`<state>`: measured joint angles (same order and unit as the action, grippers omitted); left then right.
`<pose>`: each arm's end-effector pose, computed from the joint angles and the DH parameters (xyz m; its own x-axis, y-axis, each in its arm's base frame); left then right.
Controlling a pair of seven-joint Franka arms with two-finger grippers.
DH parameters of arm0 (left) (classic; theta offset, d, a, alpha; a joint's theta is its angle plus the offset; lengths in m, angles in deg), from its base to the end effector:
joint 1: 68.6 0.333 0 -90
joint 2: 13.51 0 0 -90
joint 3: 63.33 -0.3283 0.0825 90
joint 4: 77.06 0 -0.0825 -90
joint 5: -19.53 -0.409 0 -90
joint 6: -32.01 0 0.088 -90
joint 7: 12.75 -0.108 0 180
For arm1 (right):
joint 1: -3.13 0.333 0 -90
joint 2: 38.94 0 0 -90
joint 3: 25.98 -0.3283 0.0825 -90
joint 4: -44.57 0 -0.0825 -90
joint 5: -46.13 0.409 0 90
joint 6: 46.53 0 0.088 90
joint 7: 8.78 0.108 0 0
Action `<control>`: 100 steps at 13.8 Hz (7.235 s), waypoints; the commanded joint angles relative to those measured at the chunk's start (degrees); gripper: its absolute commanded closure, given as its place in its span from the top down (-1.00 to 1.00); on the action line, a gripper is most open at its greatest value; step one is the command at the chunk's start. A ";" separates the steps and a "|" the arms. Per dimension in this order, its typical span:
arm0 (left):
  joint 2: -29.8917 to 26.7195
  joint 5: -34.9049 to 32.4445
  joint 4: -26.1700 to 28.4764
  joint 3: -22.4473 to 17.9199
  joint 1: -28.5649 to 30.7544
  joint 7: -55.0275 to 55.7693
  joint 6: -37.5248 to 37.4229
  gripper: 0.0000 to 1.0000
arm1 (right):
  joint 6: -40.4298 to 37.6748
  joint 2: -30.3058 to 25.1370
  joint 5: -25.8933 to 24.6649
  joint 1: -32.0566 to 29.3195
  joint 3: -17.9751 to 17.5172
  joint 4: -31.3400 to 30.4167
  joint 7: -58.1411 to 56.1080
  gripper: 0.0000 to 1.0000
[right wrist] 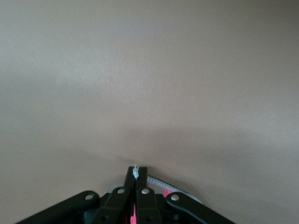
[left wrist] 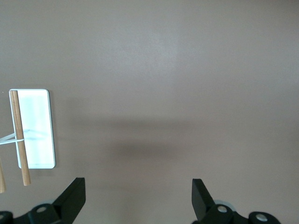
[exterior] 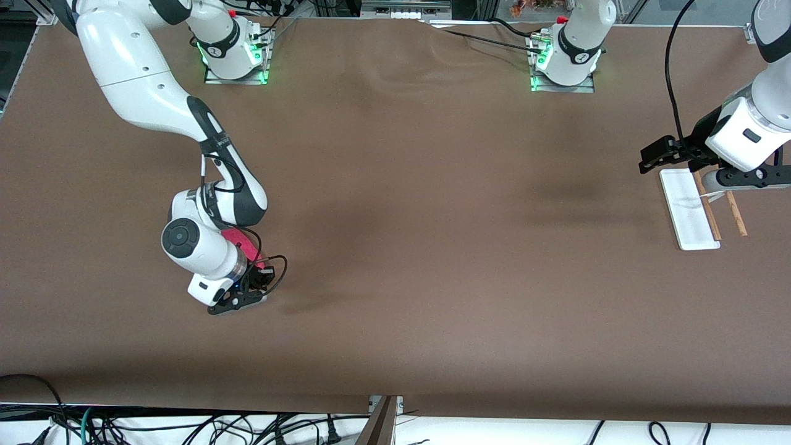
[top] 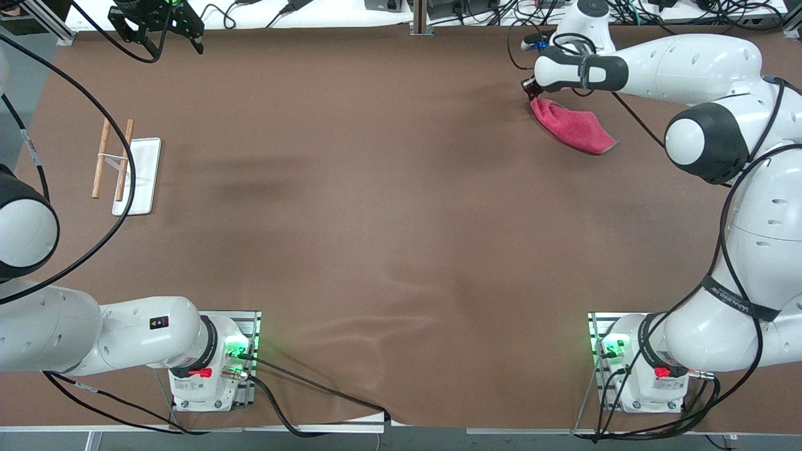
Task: Pass towel and hang on rack
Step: 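Lift the pink towel with the right gripper toward the table middle, then hold the towel up with the right gripper while the left gripper approaches it, then grasp the towel edge with the left gripper and open the right gripper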
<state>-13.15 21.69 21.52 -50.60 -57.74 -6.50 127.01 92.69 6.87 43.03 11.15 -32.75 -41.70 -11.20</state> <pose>0.5813 -0.0224 0.5651 0.9942 0.0796 -0.0724 0.0820 -0.9962 0.0309 0.7319 0.1773 0.1967 0.9483 0.2886 0.1317 0.2959 -0.9544 -0.0388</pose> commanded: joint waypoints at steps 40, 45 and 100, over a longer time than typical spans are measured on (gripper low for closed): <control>20.81 16.21 -7.70 4.04 -2.07 -18.81 7.55 1.00 | -24.35 -14.09 2.66 27.31 -5.10 23.35 48.30 -1.00; 27.14 17.26 -7.79 10.46 -3.47 -22.76 19.94 1.00 | -24.60 -14.00 2.66 27.40 -5.18 23.26 48.39 -1.00; 26.36 9.44 -3.91 14.78 -9.29 -52.40 34.42 -1.00 | -21.36 -12.94 2.58 27.40 -5.18 23.26 47.86 -0.56</control>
<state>13.32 31.18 20.44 -36.23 -69.22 -58.43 166.89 71.61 -6.43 44.97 38.74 -37.44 -19.52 37.00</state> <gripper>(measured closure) 0.974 0.982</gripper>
